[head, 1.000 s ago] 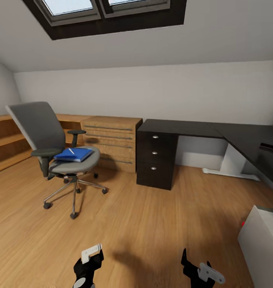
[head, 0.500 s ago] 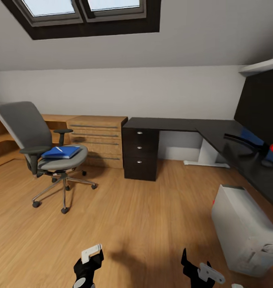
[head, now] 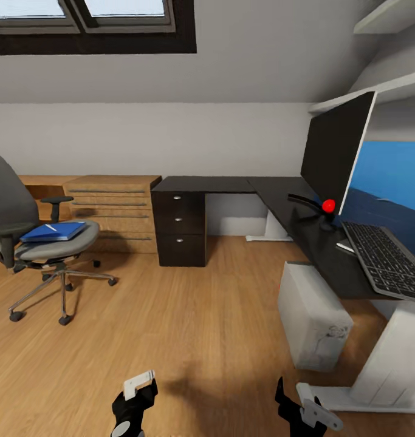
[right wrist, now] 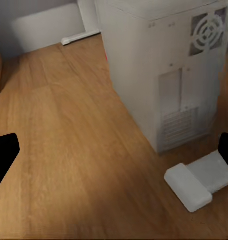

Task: In the bedroom, organize the workspace by keeping the computer under the desk, ensuring the monitor is on the desk, placing the keyboard on the desk next to the monitor, placing the mouse on the desk next to the keyboard, moving the folder from the swivel chair onto the desk next to the mouse, stacking the notebook on top of the folder with the pen on top of the notebook, and positioning the swivel chair next to the desk.

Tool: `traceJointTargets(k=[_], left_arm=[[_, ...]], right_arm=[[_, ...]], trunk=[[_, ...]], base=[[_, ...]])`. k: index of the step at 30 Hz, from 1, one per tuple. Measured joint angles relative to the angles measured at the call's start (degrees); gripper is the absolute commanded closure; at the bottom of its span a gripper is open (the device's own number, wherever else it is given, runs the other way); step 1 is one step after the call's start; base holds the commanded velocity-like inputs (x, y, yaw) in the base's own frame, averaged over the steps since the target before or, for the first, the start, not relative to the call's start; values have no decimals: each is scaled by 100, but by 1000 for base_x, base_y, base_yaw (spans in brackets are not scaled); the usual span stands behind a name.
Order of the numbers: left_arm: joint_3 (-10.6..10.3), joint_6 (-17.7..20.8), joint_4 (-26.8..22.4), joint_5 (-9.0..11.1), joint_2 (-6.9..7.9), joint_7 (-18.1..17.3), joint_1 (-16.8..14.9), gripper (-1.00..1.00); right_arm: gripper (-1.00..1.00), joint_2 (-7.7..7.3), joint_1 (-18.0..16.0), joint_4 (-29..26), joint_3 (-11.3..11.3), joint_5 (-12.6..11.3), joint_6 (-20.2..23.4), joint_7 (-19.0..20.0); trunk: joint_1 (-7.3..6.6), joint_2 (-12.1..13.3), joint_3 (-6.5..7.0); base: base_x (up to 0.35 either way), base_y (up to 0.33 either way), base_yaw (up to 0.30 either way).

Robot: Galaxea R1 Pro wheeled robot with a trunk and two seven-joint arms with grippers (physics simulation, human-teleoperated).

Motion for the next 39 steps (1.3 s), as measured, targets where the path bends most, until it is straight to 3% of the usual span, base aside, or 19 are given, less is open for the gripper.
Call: traceJointTargets(k=[5, 8, 11, 24, 39], left_arm=[[0, -1, -1, 0, 0, 1, 1, -100], [0, -2, -1, -1, 1, 1, 1, -100], [0, -2, -1, -1, 1, 1, 1, -100], [0, -2, -2, -1, 1, 5, 1, -100], [-2, 0, -8, -1, -17, -4, 1, -100]], right_arm=[[-100, 7, -2, 62, 18, 11, 0, 6], [-100, 9, -3, 76, 44, 101, 0, 3], [-100, 16, -2, 89, 69, 389, 5, -19], [-100, 2, -1, 176, 65, 608, -1, -20], [-100, 1, -2, 181, 64, 618, -1, -19]], trunk=[[0, 0, -40], [0, 0, -66], [0, 0, -94], [1, 0, -115], [-4, 1, -93]], base=[[-159, -315, -60], [-158, -315, -11], [-184, -306, -1], [-219, -282, 0], [-219, -195, 0]])
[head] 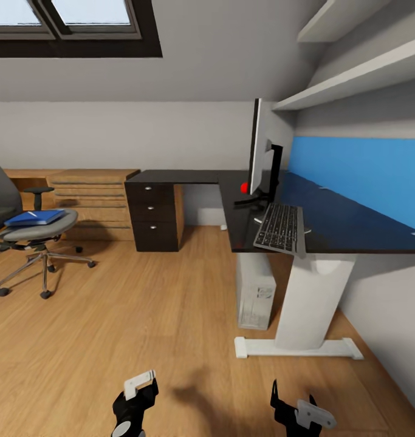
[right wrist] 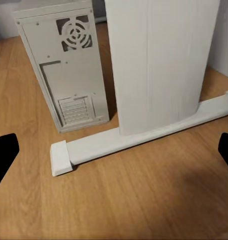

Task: In the bedroom, organize the workspace by keeping the computer under the desk, ensuring the monitor is on the desk, placing the keyboard on the desk next to the monitor, placing the mouse on the desk next to the keyboard, moving the folder from the swivel chair onto the desk next to the mouse, stacking the notebook on top of the folder with the pen on top of the notebook, and positioning the swivel chair next to the desk.

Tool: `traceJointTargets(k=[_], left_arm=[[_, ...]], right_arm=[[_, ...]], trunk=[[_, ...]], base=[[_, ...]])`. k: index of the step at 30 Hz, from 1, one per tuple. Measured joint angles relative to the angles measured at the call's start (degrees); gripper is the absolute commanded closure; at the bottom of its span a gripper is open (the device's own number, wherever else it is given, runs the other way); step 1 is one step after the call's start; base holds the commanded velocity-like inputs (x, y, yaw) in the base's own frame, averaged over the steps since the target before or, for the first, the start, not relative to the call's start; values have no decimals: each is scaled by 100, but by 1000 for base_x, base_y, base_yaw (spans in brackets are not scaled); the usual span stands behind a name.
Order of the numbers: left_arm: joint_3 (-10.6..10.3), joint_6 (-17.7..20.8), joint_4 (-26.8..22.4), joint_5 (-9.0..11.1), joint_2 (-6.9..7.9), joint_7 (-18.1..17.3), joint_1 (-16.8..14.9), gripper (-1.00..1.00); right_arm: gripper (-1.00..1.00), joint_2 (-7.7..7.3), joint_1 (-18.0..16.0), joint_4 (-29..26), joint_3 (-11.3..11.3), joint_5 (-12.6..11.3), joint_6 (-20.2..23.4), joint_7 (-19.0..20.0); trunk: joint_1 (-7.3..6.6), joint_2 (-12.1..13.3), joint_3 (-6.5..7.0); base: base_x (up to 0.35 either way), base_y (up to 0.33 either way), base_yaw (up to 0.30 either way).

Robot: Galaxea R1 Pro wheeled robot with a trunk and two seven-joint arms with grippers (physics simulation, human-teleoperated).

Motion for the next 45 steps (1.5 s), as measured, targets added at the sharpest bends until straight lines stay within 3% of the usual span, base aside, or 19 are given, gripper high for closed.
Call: traceJointTargets(k=[19, 29, 45], left_arm=[[2, 16, -4, 0, -105, 16, 0, -100], [2, 15, -4, -1, -106, 14, 0, -100], [11, -2, -4, 0, -106, 24, 0, -100]], right_arm=[[-100, 10, -1, 0, 7, 0, -6, -4], [-100, 2, 0, -6, 0, -1, -5, -14], [-100, 4, -1, -3, 0, 0, 0, -9]], trunk=[[-48, 26, 421], [-267, 426, 565], [-620, 1068, 708]], base=[[-59, -3, 0], [-227, 0, 0], [-15, 0, 0]])
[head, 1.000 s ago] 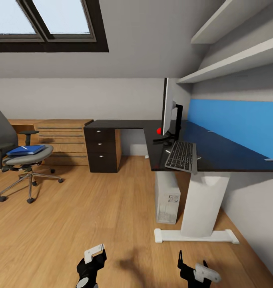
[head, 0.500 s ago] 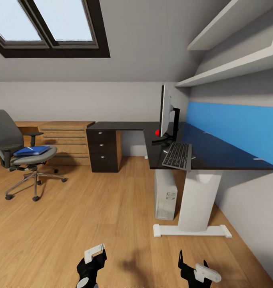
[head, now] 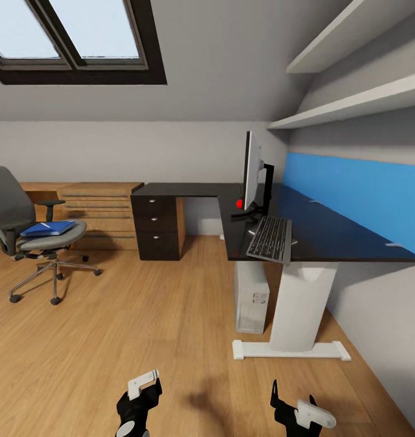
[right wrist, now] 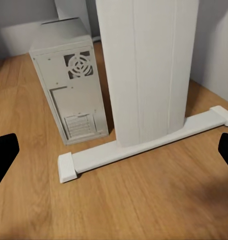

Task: In the bedroom, organize the workspace by keeping the computer under the desk, ensuring the monitor is on the desk, placing the keyboard on the desk next to the monitor, placing the mouse on the desk next to the keyboard, moving the folder from the swivel chair onto the desk next to the mouse, stacking the notebook on top of the folder with the pen on top of the notebook, and positioning the swivel chair next to the desk.

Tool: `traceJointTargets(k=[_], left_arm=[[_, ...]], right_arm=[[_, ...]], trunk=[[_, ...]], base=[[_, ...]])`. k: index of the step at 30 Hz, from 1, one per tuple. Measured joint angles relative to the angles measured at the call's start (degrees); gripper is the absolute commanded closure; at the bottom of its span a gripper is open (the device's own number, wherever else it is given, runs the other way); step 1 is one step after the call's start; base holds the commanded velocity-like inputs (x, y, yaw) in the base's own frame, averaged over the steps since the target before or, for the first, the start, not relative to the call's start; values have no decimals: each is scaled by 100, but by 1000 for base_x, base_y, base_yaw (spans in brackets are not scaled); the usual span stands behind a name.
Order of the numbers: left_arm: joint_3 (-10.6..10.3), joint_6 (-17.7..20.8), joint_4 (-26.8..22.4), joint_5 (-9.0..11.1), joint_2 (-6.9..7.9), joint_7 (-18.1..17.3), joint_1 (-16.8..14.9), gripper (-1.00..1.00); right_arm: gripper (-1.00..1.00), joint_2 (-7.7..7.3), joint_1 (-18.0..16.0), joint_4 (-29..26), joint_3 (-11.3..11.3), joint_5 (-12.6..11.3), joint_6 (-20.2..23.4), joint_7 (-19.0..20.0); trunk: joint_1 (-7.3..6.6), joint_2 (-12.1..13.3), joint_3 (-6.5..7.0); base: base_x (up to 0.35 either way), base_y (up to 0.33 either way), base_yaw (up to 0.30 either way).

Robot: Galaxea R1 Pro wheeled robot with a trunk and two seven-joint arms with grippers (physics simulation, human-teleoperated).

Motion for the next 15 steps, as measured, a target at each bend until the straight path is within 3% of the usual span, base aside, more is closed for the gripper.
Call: traceJointTargets(k=[15], left_arm=[[-1, -9, 0, 0, 0, 53, 0, -100]], right_arm=[[-100, 3, 2, -3, 1, 0, 1, 0]], trunk=[[-330, 602, 133]], base=[[0, 0, 0]])
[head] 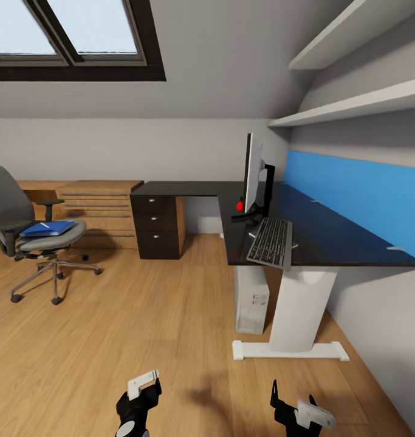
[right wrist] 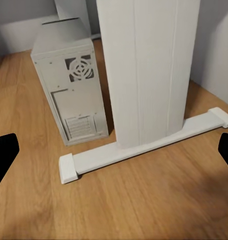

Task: In the bedroom, organize the workspace by keeping the computer under the desk, ensuring the monitor is on the desk, placing the keyboard on the desk next to the monitor, placing the mouse on the desk next to the keyboard, moving the folder from the swivel chair onto the desk next to the mouse, stacking the notebook on top of the folder with the pen on top of the notebook, and positioning the swivel chair next to the desk.

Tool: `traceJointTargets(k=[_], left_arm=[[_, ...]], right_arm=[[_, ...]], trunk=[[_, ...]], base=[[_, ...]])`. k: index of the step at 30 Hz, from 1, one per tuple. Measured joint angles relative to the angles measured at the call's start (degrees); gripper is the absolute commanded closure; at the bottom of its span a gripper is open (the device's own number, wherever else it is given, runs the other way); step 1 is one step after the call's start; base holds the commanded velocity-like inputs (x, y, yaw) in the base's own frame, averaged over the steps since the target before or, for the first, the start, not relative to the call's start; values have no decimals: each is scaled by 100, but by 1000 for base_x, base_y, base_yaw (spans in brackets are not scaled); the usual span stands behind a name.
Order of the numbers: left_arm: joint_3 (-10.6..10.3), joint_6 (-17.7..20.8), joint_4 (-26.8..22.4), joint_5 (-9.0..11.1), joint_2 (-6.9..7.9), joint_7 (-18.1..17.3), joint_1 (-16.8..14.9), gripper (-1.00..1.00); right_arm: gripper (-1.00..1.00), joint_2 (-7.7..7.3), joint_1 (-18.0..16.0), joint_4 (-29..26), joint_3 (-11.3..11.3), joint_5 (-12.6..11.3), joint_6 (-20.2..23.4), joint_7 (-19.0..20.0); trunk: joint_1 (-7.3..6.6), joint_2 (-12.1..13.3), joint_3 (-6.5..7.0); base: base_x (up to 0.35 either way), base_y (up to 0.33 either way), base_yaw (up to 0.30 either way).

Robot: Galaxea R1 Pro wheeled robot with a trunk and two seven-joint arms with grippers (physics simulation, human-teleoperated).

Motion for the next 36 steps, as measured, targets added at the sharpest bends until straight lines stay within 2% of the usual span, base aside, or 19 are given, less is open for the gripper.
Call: traceJointTargets(k=[19, 36], left_arm=[[2, 6, 0, 0, 8, 63, 0, -100], [2, -3, -8, 7, 9, 62, 0, -100]], right_arm=[[-100, -1, -1, 0, -1, 0, 0, 0], [-100, 0, -1, 8, 2, 0, 0, 0]], trunk=[[-417, 762, 169], [-790, 1444, 320]], base=[[-4, 0, 0], [-185, 0, 0]])
